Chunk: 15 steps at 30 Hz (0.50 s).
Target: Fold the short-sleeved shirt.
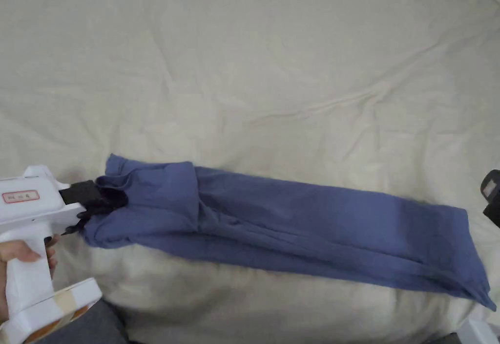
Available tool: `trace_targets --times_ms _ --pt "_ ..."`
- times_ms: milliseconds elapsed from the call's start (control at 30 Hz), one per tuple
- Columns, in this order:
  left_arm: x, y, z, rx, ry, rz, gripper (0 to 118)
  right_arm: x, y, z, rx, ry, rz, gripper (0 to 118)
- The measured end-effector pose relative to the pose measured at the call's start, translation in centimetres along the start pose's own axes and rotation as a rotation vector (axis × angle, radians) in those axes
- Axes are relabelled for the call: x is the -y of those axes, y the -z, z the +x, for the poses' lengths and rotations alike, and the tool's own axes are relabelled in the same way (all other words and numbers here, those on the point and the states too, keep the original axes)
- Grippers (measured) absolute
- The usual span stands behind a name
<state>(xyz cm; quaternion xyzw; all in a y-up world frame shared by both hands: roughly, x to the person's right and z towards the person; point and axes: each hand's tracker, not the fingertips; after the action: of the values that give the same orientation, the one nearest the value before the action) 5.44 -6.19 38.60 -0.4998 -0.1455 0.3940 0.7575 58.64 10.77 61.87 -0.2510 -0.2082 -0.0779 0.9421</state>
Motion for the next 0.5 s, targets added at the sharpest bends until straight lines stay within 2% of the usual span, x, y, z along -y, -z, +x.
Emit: trace_targets --times_ms 133,233,300,367,500 --pt "-0.4 -0.5 3.5 -0.142 0.031 -0.015 9 -0.3 0.0 0.4 0.003 -0.009 0.010 1" --pt "0.9 -1.9 8.6 -0.262 0.285 0.028 9 -0.5 -0.6 0.9 -0.017 0.001 0.024 1" --pt "2.3 -2.9 12.3 -0.345 0.374 0.054 9 -0.6 -0.8 1.2 -0.013 -0.016 0.031 1" --pt "4.4 -3.8 15.9 -0.361 0.477 0.098 9 -0.5 -1.2 1.5 -0.007 -0.037 0.044 2" --pt "8.9 -3.5 22.0 -0.374 0.671 0.114 9 -0.6 -1.6 2.7 -0.026 -0.029 0.051 1"
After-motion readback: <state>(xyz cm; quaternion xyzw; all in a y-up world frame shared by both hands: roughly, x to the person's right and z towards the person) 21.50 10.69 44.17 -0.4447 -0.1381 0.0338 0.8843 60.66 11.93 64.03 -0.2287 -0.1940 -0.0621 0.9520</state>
